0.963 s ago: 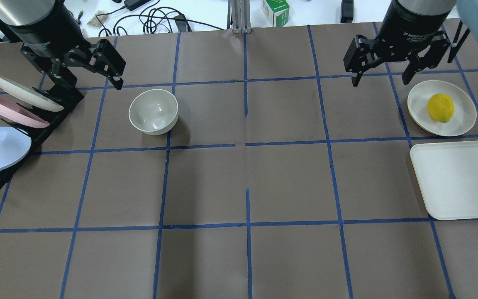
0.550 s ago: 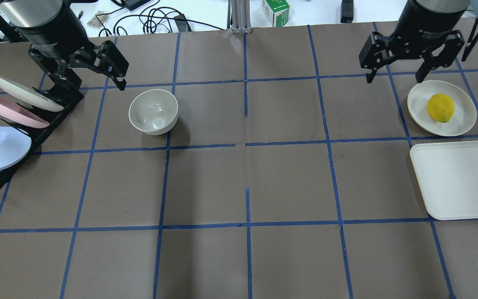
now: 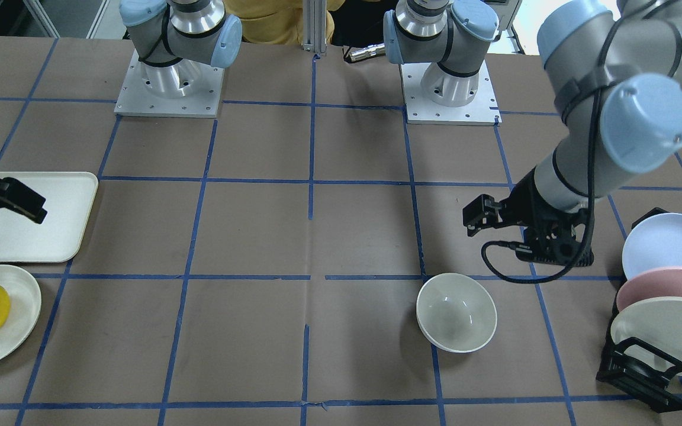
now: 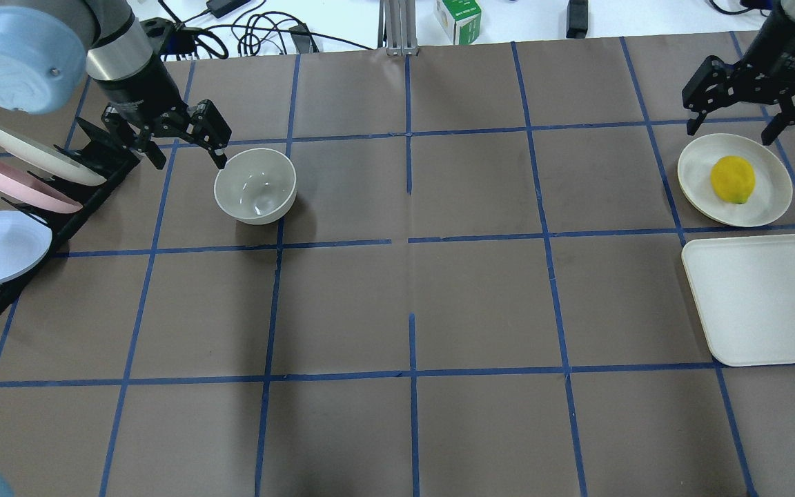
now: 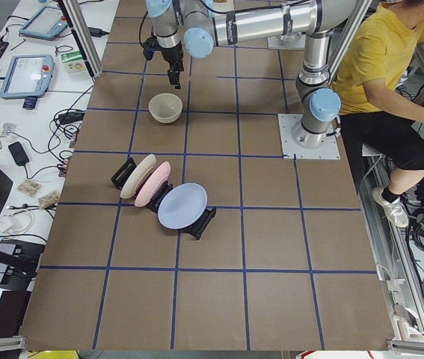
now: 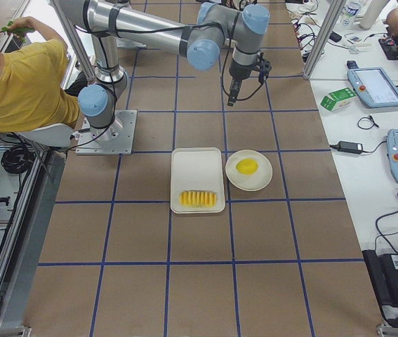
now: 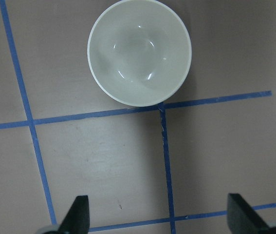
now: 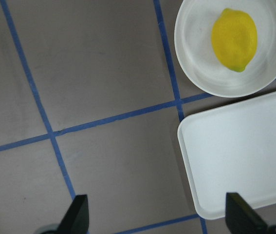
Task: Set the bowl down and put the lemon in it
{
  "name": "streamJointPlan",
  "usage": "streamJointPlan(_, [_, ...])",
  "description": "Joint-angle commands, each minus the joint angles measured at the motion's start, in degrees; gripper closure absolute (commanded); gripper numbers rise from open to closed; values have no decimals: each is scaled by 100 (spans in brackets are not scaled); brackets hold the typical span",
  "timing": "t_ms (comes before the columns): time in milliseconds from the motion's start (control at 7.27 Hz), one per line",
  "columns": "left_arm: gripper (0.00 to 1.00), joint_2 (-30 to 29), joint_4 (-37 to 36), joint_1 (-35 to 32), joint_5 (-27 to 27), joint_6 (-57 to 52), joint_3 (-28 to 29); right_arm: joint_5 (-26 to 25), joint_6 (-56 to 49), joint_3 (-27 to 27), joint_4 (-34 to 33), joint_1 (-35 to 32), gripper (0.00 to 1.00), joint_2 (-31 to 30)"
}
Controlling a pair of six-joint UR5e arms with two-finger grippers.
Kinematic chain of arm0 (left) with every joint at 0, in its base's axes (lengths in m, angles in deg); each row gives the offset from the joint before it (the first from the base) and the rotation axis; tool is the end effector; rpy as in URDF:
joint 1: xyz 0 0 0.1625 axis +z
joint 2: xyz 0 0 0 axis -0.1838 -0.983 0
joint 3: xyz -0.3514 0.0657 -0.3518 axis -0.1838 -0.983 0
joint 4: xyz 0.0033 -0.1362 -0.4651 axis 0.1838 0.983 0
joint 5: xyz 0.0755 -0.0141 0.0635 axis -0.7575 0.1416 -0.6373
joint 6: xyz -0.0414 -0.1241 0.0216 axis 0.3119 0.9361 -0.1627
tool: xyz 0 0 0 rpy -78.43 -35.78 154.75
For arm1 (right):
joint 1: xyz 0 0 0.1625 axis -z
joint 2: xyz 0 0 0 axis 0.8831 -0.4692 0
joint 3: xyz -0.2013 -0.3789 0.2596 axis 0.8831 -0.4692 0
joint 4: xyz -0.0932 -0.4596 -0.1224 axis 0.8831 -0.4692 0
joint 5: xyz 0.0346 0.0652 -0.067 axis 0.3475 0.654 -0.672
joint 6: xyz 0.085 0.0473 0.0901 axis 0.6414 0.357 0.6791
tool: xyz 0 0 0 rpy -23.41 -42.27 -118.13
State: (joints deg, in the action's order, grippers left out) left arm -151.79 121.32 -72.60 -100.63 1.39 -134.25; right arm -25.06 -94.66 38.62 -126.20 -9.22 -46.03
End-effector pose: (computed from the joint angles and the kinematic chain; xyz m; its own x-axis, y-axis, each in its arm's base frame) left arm -0.0548 -0.6957 0.3954 -0.9948 0.0857 0.0545 0.0920 0.9877 0.1266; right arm -0.0902 -0.6689 0.4487 -0.9706 0.2399 0.0208 0.2407 0.9677 0.0747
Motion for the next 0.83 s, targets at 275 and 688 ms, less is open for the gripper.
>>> streamJointPlan(275, [0, -1288, -1411, 154, -7, -421, -188, -20, -1900, 6, -1370, 768, 0, 1056])
streamJointPlan(688, [0, -1544, -1886, 286, 219, -634, -214, -3, -2537, -65, -2277, 892, 0, 1892])
